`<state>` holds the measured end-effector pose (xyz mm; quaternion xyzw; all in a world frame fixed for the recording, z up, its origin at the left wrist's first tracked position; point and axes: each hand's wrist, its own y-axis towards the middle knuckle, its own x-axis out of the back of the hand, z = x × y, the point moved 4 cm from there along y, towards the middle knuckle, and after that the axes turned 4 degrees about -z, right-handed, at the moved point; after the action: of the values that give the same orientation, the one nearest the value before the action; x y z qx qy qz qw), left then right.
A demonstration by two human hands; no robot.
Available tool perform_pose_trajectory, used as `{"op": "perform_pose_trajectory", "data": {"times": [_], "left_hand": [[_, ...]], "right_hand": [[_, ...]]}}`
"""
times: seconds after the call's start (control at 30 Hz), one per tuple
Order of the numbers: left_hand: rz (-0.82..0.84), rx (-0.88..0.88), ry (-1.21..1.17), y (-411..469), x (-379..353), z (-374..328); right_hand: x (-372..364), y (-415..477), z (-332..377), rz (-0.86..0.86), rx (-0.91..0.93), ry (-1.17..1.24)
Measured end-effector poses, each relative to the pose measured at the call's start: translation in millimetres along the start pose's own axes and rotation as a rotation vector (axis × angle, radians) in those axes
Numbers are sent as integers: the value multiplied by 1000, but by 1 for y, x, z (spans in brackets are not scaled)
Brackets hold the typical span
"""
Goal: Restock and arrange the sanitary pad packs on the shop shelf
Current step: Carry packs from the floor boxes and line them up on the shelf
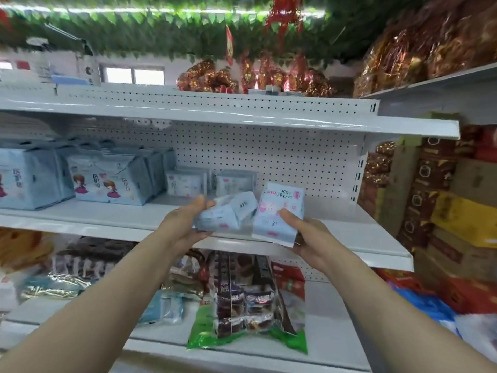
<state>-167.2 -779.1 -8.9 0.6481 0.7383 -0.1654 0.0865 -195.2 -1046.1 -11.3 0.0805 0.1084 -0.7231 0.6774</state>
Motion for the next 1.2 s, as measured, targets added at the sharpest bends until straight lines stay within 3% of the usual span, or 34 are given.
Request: {"op": "perform_pose_trajectory", "data": {"times": [0.1,0.17,0.27,0.57,0.8,1.1,1.2], "left_hand": [[-11,-105,88,26,27,-25],[25,-130,20,41,42,-38],[78,-67,-89,64,63,-46],[327,-51,11,111,96,-60],[346,-28,-14,136,106,-59],[211,34,-52,153,124,-68],[228,41,37,152,126,-75]], "right_hand": [[-37,18,1,-10,39,-35],[-58,28,-1,-27,58,-52],[-86,39,-6,-43,59,-54],[-132,64,-14,-112,70,-104],[-148,84,-12,-112,71,-144],[-153,101,-9,-143,63,-98],[-154,105,-10,-136,55,-92]]}}
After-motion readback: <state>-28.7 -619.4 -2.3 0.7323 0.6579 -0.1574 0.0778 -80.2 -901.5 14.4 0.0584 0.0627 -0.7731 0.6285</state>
